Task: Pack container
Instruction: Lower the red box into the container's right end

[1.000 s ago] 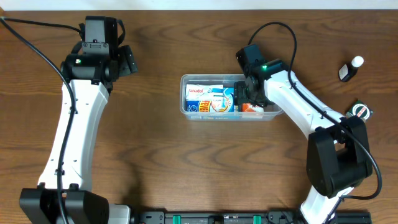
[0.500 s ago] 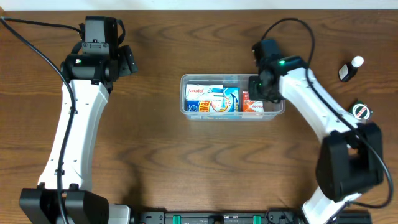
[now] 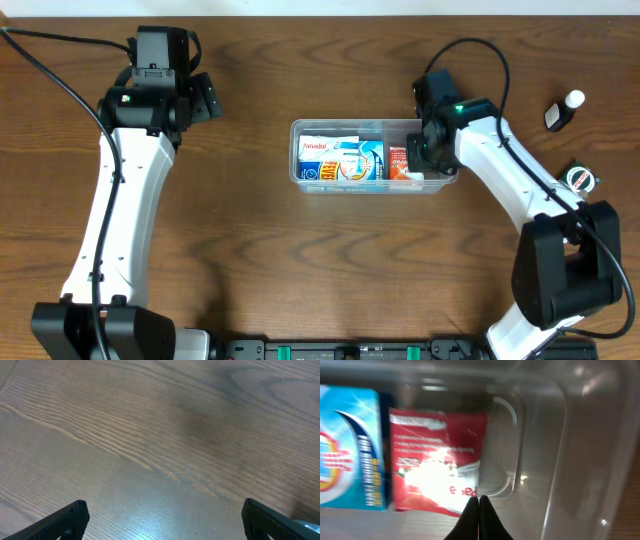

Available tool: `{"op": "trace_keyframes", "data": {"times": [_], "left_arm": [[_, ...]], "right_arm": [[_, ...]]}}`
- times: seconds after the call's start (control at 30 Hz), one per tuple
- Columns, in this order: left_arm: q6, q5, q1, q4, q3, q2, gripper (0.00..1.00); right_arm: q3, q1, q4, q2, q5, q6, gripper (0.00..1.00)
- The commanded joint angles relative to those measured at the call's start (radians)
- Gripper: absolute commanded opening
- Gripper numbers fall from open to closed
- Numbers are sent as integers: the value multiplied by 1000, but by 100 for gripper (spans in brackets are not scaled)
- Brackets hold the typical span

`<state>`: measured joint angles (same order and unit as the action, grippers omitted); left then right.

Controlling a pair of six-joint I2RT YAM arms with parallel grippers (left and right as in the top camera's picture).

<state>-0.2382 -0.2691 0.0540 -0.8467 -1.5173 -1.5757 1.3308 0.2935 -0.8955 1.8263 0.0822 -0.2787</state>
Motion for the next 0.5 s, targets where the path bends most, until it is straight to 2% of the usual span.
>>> {"op": "trace_keyframes", "data": {"times": [0.0,0.47], "left_arm": [[0,-13,-3,-2,-10,1,98],[0,-13,-3,-2,-10,1,98]], "right_arm": [[-13,-5,13,7,27,14,1],[-117,-5,145,7,64,-5,1]]}}
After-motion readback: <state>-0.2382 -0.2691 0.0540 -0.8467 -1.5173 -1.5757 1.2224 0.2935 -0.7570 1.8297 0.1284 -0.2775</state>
